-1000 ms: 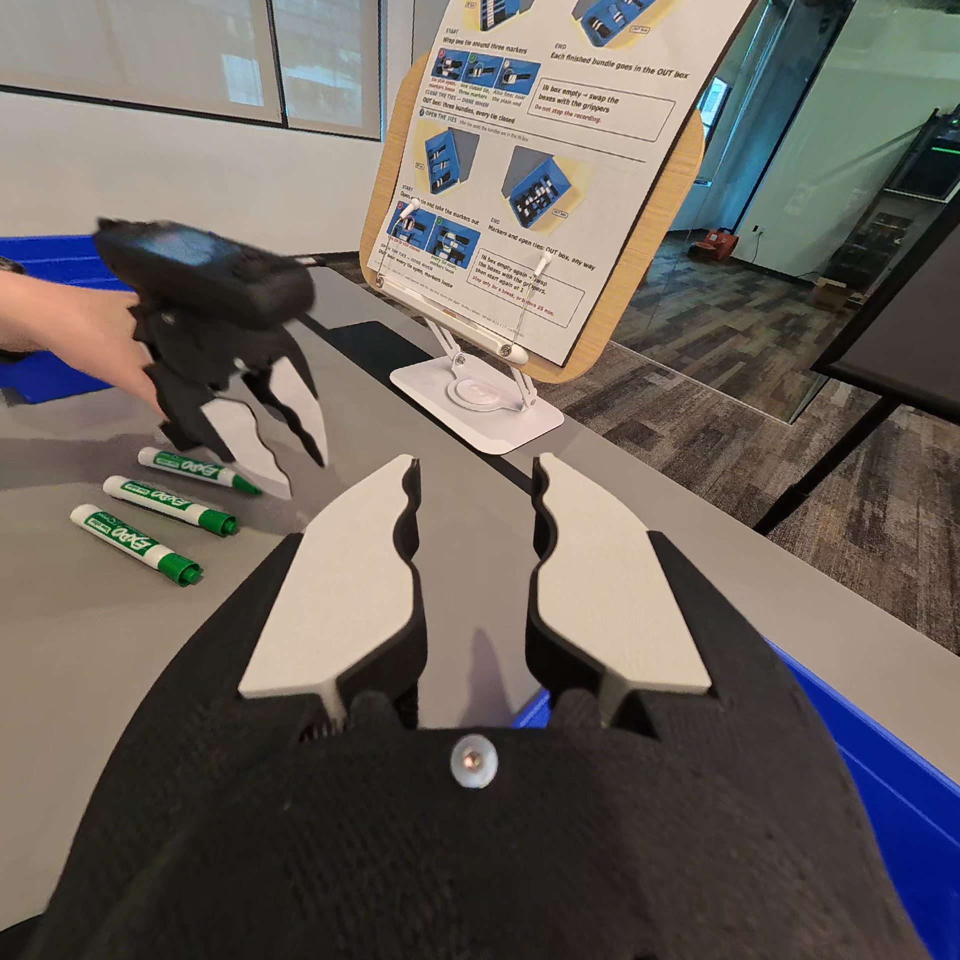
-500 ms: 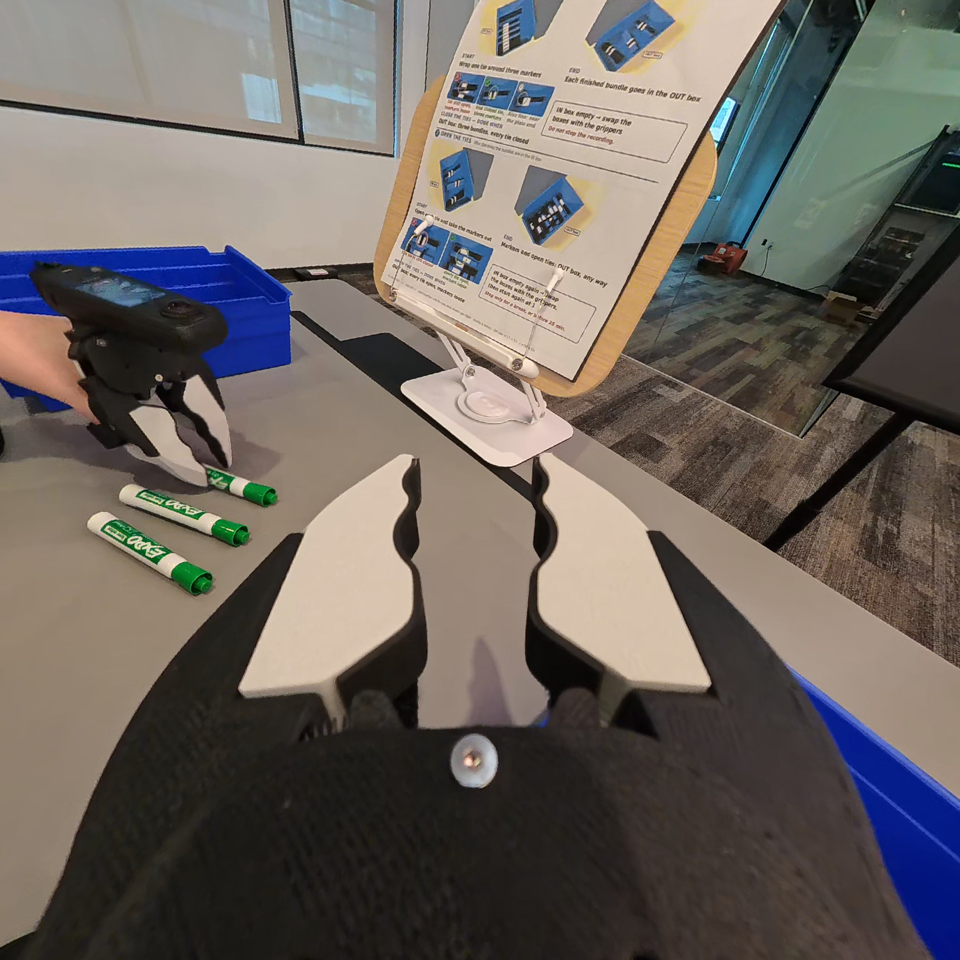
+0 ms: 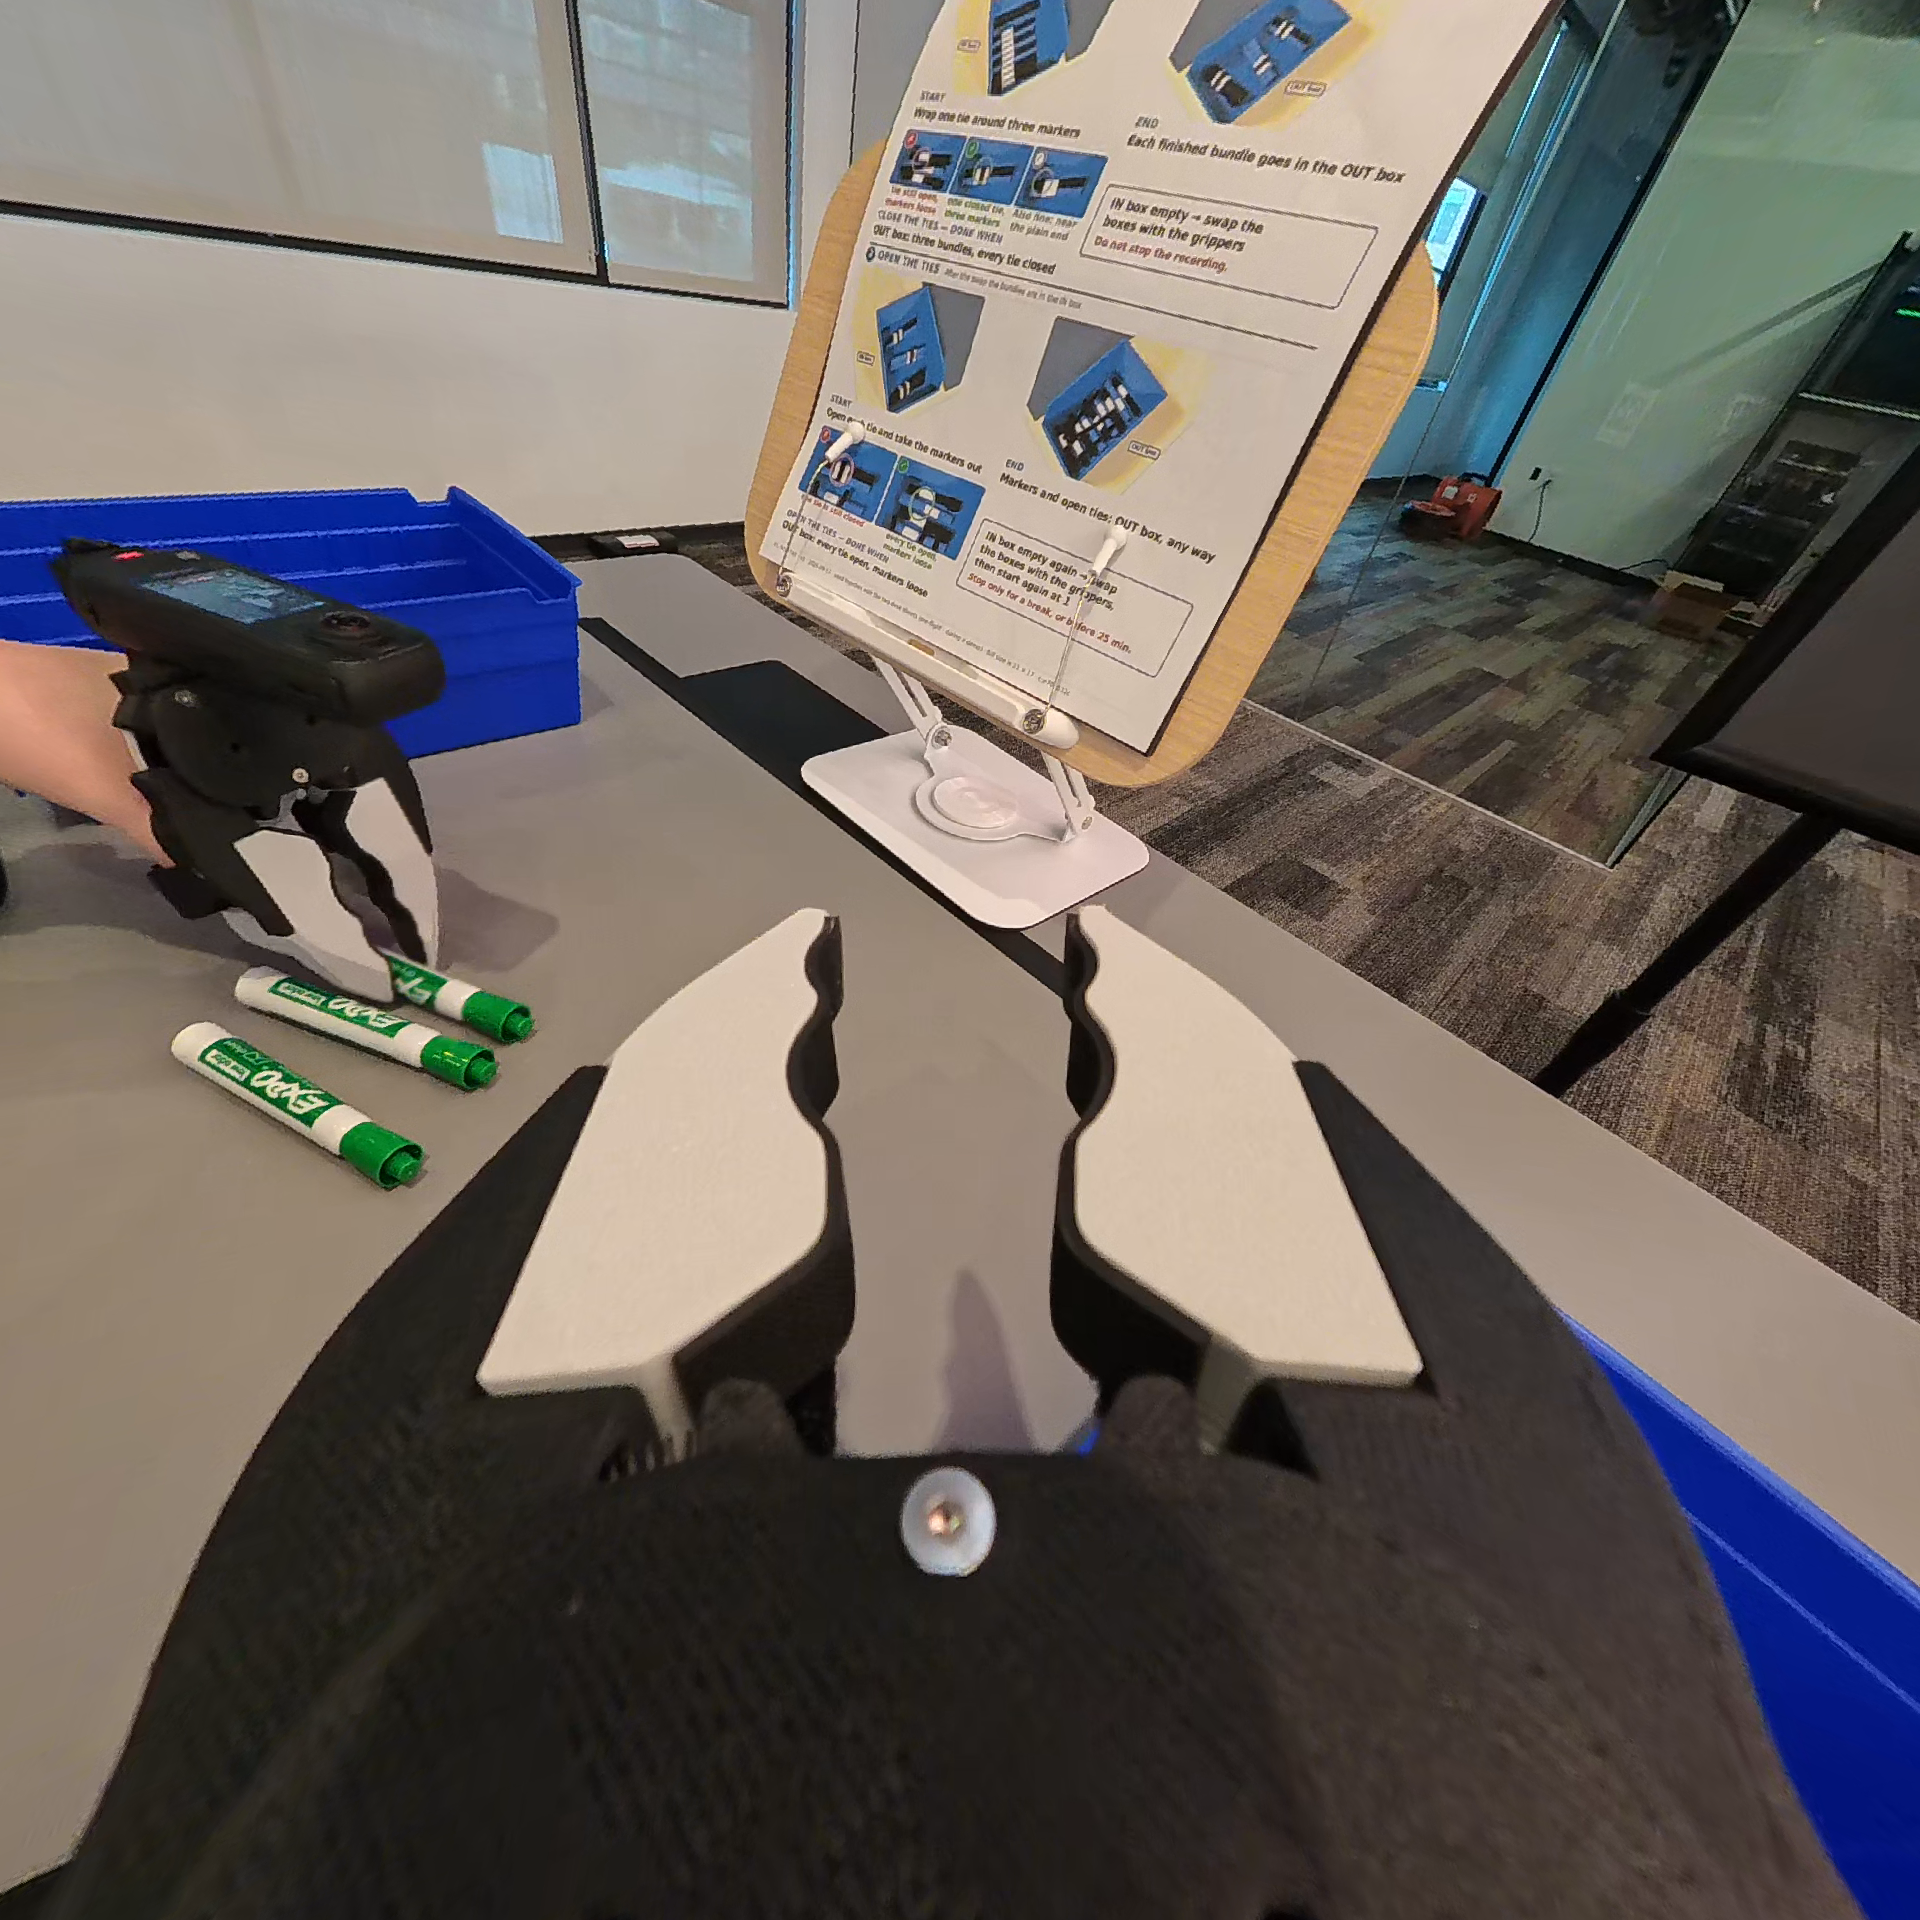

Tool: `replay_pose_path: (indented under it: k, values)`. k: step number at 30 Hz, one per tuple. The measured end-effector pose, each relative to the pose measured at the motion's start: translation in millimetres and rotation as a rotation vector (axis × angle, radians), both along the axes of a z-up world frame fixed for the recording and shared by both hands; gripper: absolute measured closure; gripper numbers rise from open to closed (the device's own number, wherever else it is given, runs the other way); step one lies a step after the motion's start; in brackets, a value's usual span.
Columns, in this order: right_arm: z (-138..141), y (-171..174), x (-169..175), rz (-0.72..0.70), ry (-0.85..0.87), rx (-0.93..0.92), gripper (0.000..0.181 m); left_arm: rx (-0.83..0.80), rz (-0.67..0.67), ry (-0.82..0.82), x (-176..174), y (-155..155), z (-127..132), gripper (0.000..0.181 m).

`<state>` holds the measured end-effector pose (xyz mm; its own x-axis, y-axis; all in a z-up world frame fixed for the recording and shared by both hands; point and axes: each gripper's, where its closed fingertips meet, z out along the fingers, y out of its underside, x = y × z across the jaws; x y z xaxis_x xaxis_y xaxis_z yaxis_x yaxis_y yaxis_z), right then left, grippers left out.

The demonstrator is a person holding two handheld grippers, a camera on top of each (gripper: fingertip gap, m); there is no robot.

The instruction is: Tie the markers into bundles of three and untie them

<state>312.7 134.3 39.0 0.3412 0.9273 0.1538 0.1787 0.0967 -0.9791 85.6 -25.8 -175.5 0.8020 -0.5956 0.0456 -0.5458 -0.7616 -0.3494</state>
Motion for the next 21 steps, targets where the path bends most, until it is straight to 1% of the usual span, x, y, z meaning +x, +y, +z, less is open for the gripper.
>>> replay_pose_path:
  k: [1,7,11,15,19,21]
  values:
    - [-0.3,-0.1,-0.3,0.001,-0.001,-0.001,0.139,-0.01,0.003,-0.019,2.1,-1.0,0.3,0.163]
    - [-0.9,-0.8,-0.6,0.001,-0.005,-0.001,0.139,-0.029,0.021,-0.073,3.8,-2.0,5.7,0.162]
    - [-0.9,-0.3,-0.2,0.001,-0.004,-0.003,0.139,-0.053,0.029,-0.176,11.4,-5.3,14.2,0.16]
    - [-0.8,-0.3,-0.2,0.001,-0.003,-0.003,0.139,-0.062,0.04,-0.242,16.5,-6.0,18.7,0.16]
    - [-1.1,-0.3,-0.5,0.001,-0.005,-0.003,0.139,-0.036,0.026,-0.226,17.9,-5.3,20.2,0.158]
    - [-0.8,-0.5,-0.5,0.001,-0.005,-0.001,0.139,0.023,0.026,-0.204,17.7,-1.1,25.2,0.158]
